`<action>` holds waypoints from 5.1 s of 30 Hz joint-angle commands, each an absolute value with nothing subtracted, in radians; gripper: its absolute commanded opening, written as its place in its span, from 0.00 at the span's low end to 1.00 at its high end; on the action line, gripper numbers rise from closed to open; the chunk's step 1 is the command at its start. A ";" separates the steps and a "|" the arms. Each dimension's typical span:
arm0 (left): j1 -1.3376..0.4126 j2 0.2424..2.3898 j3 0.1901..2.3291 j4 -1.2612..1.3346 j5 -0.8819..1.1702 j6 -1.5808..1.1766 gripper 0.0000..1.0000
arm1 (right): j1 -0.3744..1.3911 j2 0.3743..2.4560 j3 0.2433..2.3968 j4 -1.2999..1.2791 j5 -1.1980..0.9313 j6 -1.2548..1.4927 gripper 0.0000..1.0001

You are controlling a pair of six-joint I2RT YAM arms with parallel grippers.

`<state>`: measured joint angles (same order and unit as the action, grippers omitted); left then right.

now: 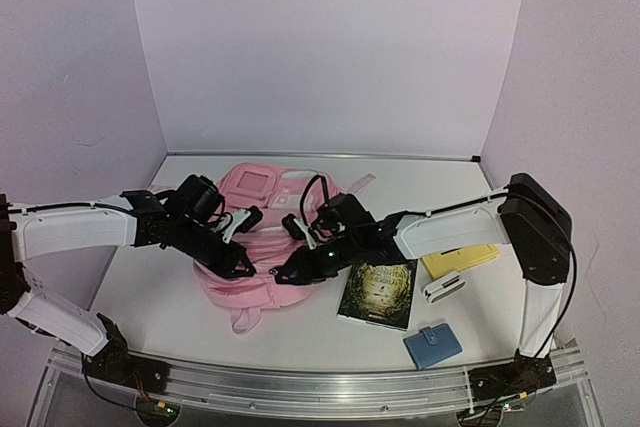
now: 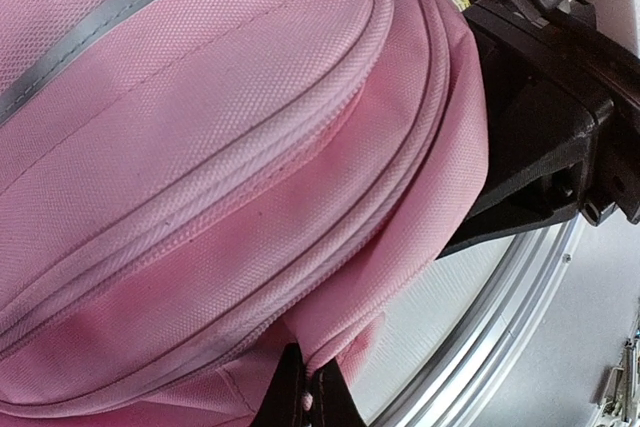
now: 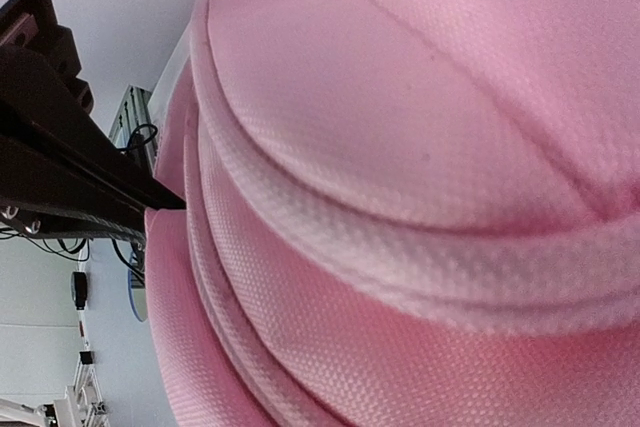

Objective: Pack the student bag
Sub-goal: Zip the student bag at the center of the board, then adjust the student bag at the center of the board.

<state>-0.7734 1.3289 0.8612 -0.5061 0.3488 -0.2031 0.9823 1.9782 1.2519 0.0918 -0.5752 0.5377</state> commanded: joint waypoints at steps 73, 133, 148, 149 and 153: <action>-0.769 1.172 0.873 -0.513 0.311 -0.340 0.22 | 0.701 1.829 1.239 -0.064 -0.144 0.400 0.05; -0.406 1.280 0.618 -0.247 0.156 -0.843 0.52 | 0.627 2.155 1.387 0.204 -0.766 0.411 0.13; -0.373 1.521 0.807 -0.079 0.278 -0.681 0.41 | 0.729 2.044 1.193 0.331 -0.790 0.515 0.10; -0.373 1.542 0.835 -0.074 0.297 -0.667 0.39 | 0.744 2.046 1.196 0.331 -0.783 0.519 0.10; -0.373 1.581 0.910 -0.083 0.331 -0.627 0.36 | 0.795 2.027 1.185 0.330 -0.734 0.532 0.09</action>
